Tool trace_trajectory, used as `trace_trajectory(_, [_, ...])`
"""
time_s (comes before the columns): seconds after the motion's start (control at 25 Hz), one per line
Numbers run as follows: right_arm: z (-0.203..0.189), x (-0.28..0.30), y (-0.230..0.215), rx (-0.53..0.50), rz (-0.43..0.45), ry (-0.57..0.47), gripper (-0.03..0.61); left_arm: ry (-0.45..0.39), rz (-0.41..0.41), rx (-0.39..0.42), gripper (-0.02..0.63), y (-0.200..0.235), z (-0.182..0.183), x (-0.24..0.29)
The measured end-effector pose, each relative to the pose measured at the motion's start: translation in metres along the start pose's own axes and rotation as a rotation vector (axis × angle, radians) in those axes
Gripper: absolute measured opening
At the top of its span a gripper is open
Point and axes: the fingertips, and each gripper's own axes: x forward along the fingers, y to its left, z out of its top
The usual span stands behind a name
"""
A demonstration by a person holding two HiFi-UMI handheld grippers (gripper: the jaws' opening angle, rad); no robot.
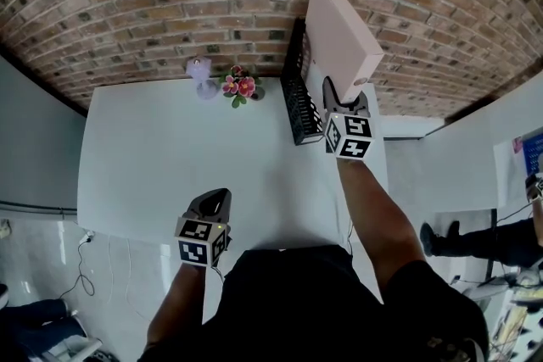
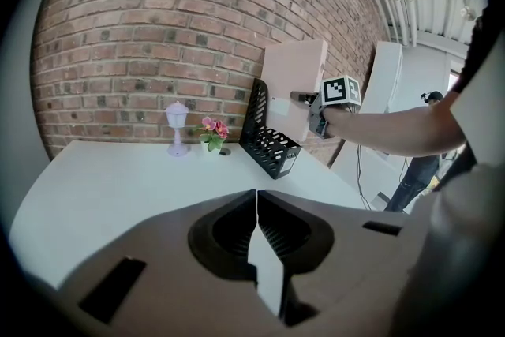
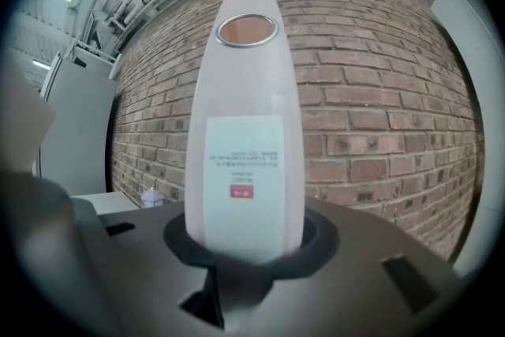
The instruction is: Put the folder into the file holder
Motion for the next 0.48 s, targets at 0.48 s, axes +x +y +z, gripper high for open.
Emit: trace_trajectory(0.48, [-0.001, -0.003, 0.019, 0.106, -0.065, -0.033, 0.145, 0.016, 0.005, 0.006, 0.006, -0.004, -0.009, -0.006])
